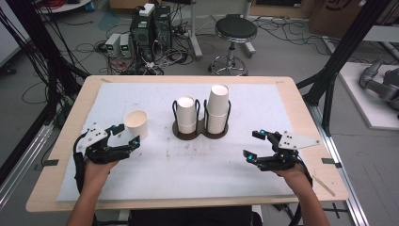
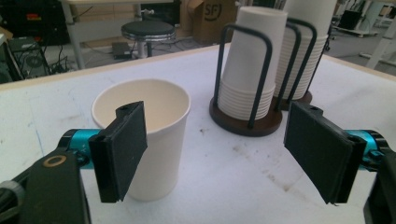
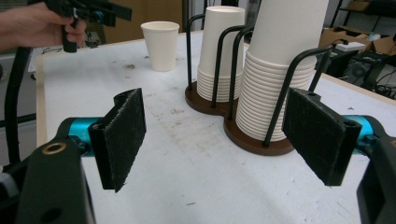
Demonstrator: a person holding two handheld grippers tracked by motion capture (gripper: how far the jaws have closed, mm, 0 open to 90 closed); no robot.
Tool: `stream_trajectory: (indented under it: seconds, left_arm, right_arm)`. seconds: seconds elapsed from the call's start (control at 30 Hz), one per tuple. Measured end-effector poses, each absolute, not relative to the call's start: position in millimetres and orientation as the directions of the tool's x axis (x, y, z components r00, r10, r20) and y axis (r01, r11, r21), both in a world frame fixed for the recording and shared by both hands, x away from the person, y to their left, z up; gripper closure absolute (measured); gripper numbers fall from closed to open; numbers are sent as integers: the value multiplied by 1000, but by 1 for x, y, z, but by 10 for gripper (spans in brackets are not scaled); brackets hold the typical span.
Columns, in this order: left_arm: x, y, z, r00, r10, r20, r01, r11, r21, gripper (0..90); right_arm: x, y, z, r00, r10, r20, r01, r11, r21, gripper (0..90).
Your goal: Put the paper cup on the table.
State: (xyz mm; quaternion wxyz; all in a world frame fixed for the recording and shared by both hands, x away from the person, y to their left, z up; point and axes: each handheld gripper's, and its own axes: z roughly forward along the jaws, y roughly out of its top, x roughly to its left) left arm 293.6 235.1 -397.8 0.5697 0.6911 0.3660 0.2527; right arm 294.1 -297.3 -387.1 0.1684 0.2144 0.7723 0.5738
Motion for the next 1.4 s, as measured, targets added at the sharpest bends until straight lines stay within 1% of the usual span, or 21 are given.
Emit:
stream_trajectory:
  seconds: [0.33,0.6,0.83,1.1,1.4]
  left_arm:
    - [293,219,-389,675,732,-89,193,-59,979,215]
    - [300,199,-389,735,670,-108,191,-51,980,215]
    - [303,180,-384,768,633,-96,167,-54,985,215]
    - [303,169,-380,791,606,-82,142,-52,989,215]
    - [301,170,-381,786,613,-75,133,-50,990,214]
  right_arm:
    - [295,-303,-388,-831,556,-32,144,270,952,222]
    - [295,-311,-389,-808,588,-39,152,272,950,222]
    - [298,-319,-389,-787,615,-42,158,267,951,221]
    - [295,-327,-389,-772,635,-36,165,254,953,220]
    - [293,-329,-388,-764,644,-31,168,245,955,219]
